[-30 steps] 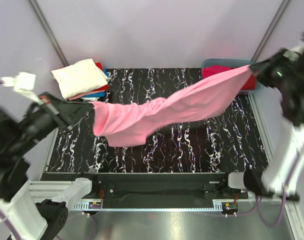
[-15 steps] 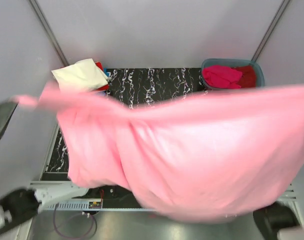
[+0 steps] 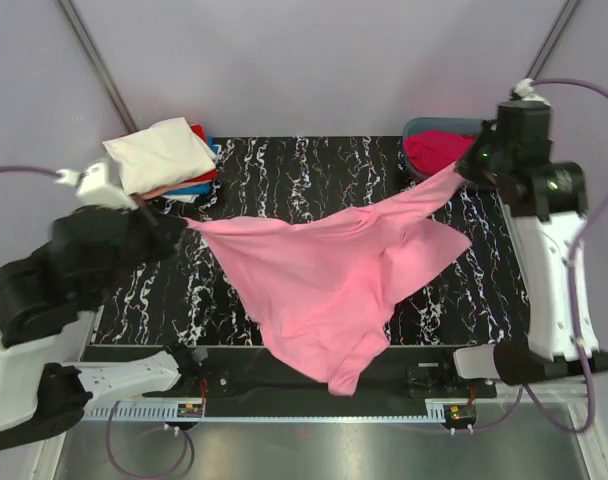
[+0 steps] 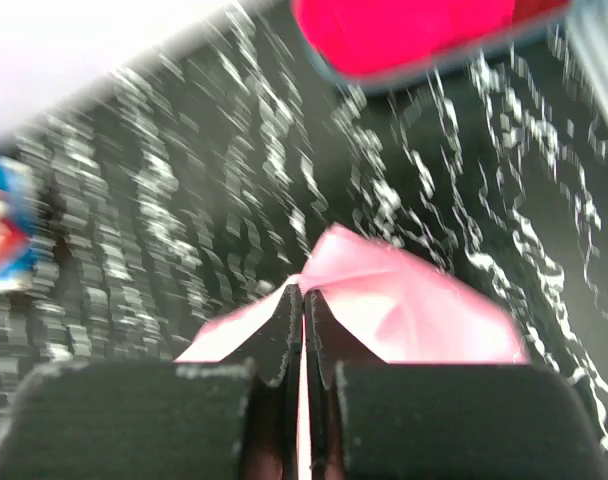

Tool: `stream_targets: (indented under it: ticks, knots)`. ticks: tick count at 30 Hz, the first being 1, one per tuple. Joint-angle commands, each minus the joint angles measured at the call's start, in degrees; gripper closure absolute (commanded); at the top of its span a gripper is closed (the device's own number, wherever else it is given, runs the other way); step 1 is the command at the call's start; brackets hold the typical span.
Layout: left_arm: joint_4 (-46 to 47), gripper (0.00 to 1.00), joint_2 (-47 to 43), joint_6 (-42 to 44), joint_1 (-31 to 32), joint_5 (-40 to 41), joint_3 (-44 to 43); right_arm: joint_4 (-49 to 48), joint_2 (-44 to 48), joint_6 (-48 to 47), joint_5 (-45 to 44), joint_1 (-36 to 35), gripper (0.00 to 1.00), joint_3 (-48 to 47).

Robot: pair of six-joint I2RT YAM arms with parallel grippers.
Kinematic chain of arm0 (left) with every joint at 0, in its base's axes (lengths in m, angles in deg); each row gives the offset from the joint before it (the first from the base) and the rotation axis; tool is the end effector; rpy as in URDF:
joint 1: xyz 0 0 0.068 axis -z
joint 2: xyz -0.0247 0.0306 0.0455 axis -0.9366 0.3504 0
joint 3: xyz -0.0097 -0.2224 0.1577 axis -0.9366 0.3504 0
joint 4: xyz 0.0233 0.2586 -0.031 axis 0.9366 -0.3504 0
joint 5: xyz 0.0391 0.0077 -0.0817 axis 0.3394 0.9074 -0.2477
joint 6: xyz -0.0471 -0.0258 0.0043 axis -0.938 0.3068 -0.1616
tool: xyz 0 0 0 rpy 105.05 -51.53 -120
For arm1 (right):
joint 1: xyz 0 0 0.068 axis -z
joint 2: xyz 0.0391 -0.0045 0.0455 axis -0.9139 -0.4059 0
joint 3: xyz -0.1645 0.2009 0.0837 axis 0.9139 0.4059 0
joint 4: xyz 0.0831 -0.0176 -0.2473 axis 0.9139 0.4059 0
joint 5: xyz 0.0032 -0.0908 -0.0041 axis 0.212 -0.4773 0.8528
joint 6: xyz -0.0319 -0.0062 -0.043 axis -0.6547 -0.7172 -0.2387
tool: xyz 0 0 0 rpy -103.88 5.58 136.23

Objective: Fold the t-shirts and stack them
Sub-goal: Flatten the tshirt out

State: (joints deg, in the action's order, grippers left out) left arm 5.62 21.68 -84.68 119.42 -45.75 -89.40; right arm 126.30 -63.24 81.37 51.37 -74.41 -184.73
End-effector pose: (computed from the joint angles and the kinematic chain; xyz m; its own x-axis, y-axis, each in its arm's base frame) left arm 0.0757 -0.0587 0.5050 -0.4573 -0.3868 -0.8008 -0.0248 0.9057 -0.4232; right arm 0.2530 0.0300 0.4820 -0.5210 0.3530 -0.7771 0.2680 0.9321 0.2437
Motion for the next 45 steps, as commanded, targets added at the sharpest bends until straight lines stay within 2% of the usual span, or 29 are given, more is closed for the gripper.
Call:
stream_targets:
  ticks: [1,6,14,17,19,21,24,25,26,29,30,31,32,34,35,36,38,39,40,41,42,43,44,45]
  knots:
    - [6.7,1.00,-12.0,2.6,-0.3,-2.2,1.1,-3.1,14.1,0.8,0.2,0.1,1.00,-3.6]
    - [15.0,1.00,-16.5,10.6,-0.2,-7.4,3.1,-4.3,23.9,1.9,-1.4,0.0,1.00,1.6]
    - [24.8,1.00,-20.7,25.2,-0.2,-22.3,4.5,-14.9,43.7,-0.9,0.0,0.1,1.00,10.0]
    - [28.4,1.00,-22.2,28.4,-0.2,-24.2,5.1,-18.8,48.6,-1.9,0.5,0.1,1.00,13.4]
    - [30.1,1.00,-22.0,30.3,-0.2,-21.7,4.9,-19.8,48.8,-2.8,-0.9,0.1,1.00,13.6]
    - [28.7,1.00,-19.6,33.9,-0.1,-16.3,1.8,-18.1,44.6,-4.0,-3.0,0.2,1.00,10.9]
    - [28.0,1.00,-13.2,37.1,0.0,-13.0,-2.3,-13.7,34.0,-4.3,-6.0,0.1,1.00,6.1]
    - [28.4,1.00,-10.2,38.4,0.1,-12.4,-2.8,-12.6,27.6,-4.1,-6.9,0.1,1.00,5.1]
    - [28.7,1.00,-8.6,39.2,0.0,-8.7,-3.1,-11.4,24.3,-3.4,-8.6,0.1,1.00,4.0]
    - [30.4,1.00,-0.6,44.2,-0.7,-1.0,-2.8,-8.7,11.1,-0.1,-9.6,0.1,1.00,1.7]
    - [30.4,1.00,4.9,45.0,-2.5,-2.0,-4.3,-9.3,8.0,0.8,-9.8,0.2,1.00,1.9]
    - [30.0,1.00,7.6,44.0,-11.6,-5.7,-5.3,-9.8,2.0,1.2,-10.4,0.3,1.00,1.9]
    - [30.4,1.00,10.2,42.5,-17.3,-16.7,-5.7,-10.3,-1.1,1.5,-10.9,0.7,1.00,1.8]
    - [32.9,1.00,17.9,39.4,-29.9,-24.9,-4.2,-12.4,-10.2,2.3,-9.1,3.3,1.00,1.5]
    - [33.6,1.00,21.4,39.0,-32.2,-28.1,-4.7,-13.0,-13.6,2.6,-6.3,4.5,1.00,0.9]
    - [34.0,1.00,30.2,38.8,-33.9,-28.4,-5.9,-13.0,-17.1,3.8,-5.5,5.5,1.00,-1.1]
    - [32.0,1.00,40.9,38.7,-37.2,-28.3,-17.6,-11.7,-28.1,4.5,-3.5,7.7,1.00,-7.5]
    - [28.5,1.00,53.1,38.7,-37.9,-28.6,-24.7,-9.6,-31.7,4.8,-3.7,8.0,1.00,-10.1]
    - [26.2,1.00,59.6,38.5,-39.0,-29.0,-38.9,-8.5,-38.0,4.9,-3.7,8.0,1.00,-12.5]
    - [23.4,0.98,65.7,38.0,-39.5,-30.5,-46.8,-7.1,-41.0,5.4,-3.2,9.7,1.00,-18.1]
    - [23.1,0.91,74.4,37.4,-39.8,-31.7,-51.5,-4.4,-43.6,5.5,-2.4,10.0,0.93,-20.9]
    - [24.3,0.79,76.3,35.6,-40.4,-33.2,-52.7,-3.4,-47.5,5.2,-0.9,10.3,0.77,-23.3]
    - [29.7,0.57,76.3,34.6,-40.6,-36.9,-46.0,-2.5,-49.0,5.1,-0.8,10.4,0.40,-27.2]
    - [32.5,0.36,73.1,33.9,-40.7,-37.8,-41.2,-0.7,-49.7,5.1,-0.9,10.4,0.27,-28.4]
